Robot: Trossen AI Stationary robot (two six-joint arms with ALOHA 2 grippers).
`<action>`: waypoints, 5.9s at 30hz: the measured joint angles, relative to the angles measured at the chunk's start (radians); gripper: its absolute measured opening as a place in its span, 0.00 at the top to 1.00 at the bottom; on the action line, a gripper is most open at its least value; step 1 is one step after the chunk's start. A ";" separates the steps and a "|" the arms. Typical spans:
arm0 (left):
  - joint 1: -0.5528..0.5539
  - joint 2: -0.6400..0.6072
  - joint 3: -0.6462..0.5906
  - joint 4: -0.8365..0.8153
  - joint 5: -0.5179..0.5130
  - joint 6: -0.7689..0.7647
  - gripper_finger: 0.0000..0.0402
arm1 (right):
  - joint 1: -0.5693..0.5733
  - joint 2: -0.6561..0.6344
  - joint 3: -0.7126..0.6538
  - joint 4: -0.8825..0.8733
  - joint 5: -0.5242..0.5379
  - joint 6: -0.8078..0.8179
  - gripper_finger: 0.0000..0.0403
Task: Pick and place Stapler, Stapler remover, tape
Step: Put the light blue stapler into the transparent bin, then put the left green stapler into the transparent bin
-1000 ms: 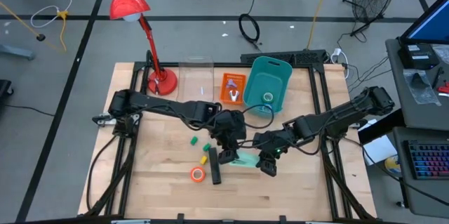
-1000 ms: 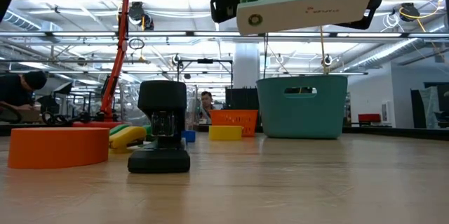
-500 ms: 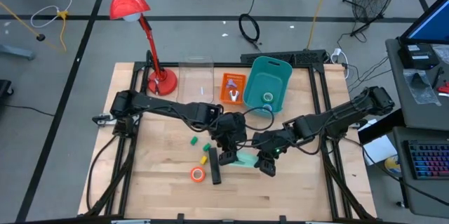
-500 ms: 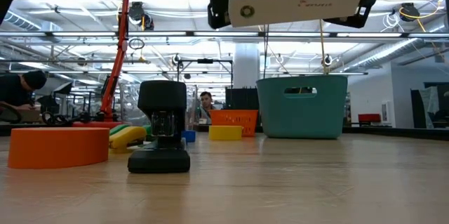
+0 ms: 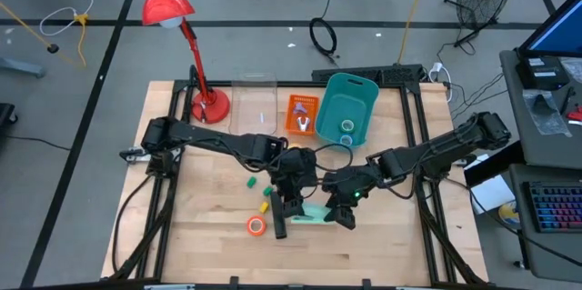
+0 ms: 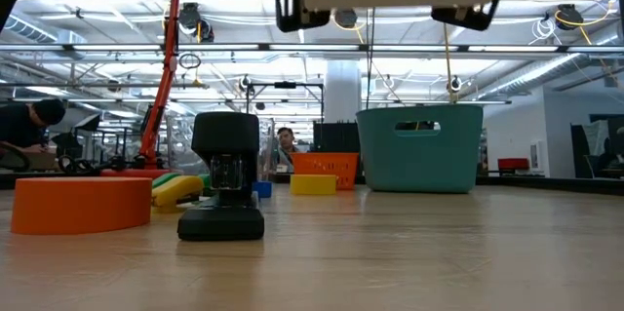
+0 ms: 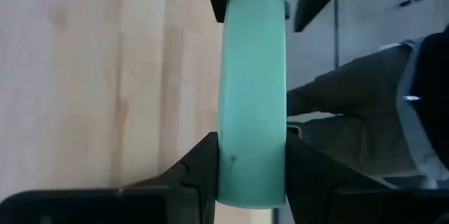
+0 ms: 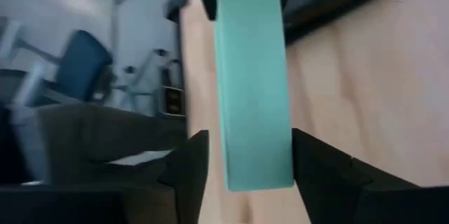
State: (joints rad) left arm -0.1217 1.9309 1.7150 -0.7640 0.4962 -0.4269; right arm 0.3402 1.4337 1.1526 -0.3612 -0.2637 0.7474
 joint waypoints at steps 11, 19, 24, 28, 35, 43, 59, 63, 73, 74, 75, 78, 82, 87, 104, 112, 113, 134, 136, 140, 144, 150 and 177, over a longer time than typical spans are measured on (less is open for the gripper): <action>0.054 -0.128 0.000 -0.110 -0.082 -0.032 0.69 | -0.005 -0.015 0.000 0.114 -0.034 0.050 0.46; 0.233 -0.272 -0.005 -0.279 -0.359 -0.081 0.69 | 0.011 -0.056 0.004 0.272 -0.183 0.095 0.46; 0.326 -0.325 -0.002 -0.425 -0.393 -0.060 0.69 | 0.008 -0.063 0.003 0.430 -0.150 0.126 0.47; 0.406 -0.321 -0.003 -0.457 -0.474 -0.063 0.64 | 0.013 -0.079 0.004 0.469 -0.148 0.131 0.48; 0.515 -0.292 -0.025 -0.486 -0.583 -0.109 0.69 | 0.016 -0.099 0.001 0.458 -0.104 0.125 0.48; 0.591 -0.258 -0.076 -0.485 -0.614 -0.134 0.67 | 0.018 -0.106 0.001 0.456 -0.068 0.124 0.48; 0.582 -0.245 -0.377 -0.115 -0.624 -0.267 0.68 | 0.022 -0.106 0.001 0.439 0.014 0.093 0.48; 0.582 -0.245 -0.447 -0.006 -0.623 -0.332 0.68 | 0.022 -0.106 0.001 0.439 0.033 0.093 0.48; 0.547 -0.149 -0.518 0.088 -0.564 -0.342 0.66 | 0.022 -0.106 0.001 0.438 0.056 0.084 0.48; 0.542 -0.140 -0.519 0.103 -0.550 -0.342 0.65 | 0.022 -0.106 0.001 0.438 0.058 0.080 0.48; 0.537 -0.135 -0.519 0.123 -0.537 -0.341 0.64 | 0.022 -0.106 0.001 0.438 0.058 0.079 0.48; 0.527 -0.130 -0.516 0.154 -0.519 -0.336 0.61 | 0.022 -0.106 0.001 0.438 0.058 0.078 0.48; 0.519 -0.136 -0.516 0.160 -0.524 -0.313 0.60 | 0.022 -0.105 0.001 0.438 0.058 0.079 0.48; 0.520 -0.178 -0.514 0.159 -0.529 -0.279 0.60 | 0.022 -0.105 0.001 0.438 0.058 0.081 0.48; 0.440 -0.544 -0.512 -0.008 -0.429 -0.215 0.59 | 0.021 -0.105 0.001 0.418 0.055 0.053 0.48; -0.015 -0.585 -0.514 -0.187 -0.674 -0.544 0.59 | 0.014 -0.105 0.001 0.371 0.054 0.051 0.48; -0.072 -0.570 -0.514 -0.202 -0.709 -0.596 0.59 | 0.013 -0.105 0.001 0.370 0.054 0.050 0.48; -0.248 -0.528 -0.514 -0.286 -0.908 -0.875 0.59 | -0.001 -0.105 0.001 0.364 0.054 0.071 0.48; -0.240 -0.528 -0.514 -0.286 -0.901 -0.863 0.59 | -0.001 -0.105 0.001 0.364 0.055 0.074 0.48; -0.226 -0.528 -0.514 -0.286 -0.888 -0.835 0.59 | 0.000 -0.105 0.001 0.363 0.086 0.074 0.48; -0.216 -0.528 -0.514 -0.287 -0.883 -0.795 0.59 | -0.001 -0.105 0.001 0.364 0.141 0.078 0.48; -0.177 -0.528 -0.514 -0.287 -0.866 -0.712 0.59 | -0.005 -0.105 0.001 0.361 0.259 0.079 0.48; -0.116 -0.528 -0.877 0.073 -0.709 -0.450 0.59 | -0.013 -0.104 0.000 0.266 0.527 0.137 0.48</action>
State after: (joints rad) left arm -0.2379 1.4025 0.8380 -0.6910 -0.2129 -0.8772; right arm 0.3275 1.3293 1.1530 -0.0952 0.2638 0.8846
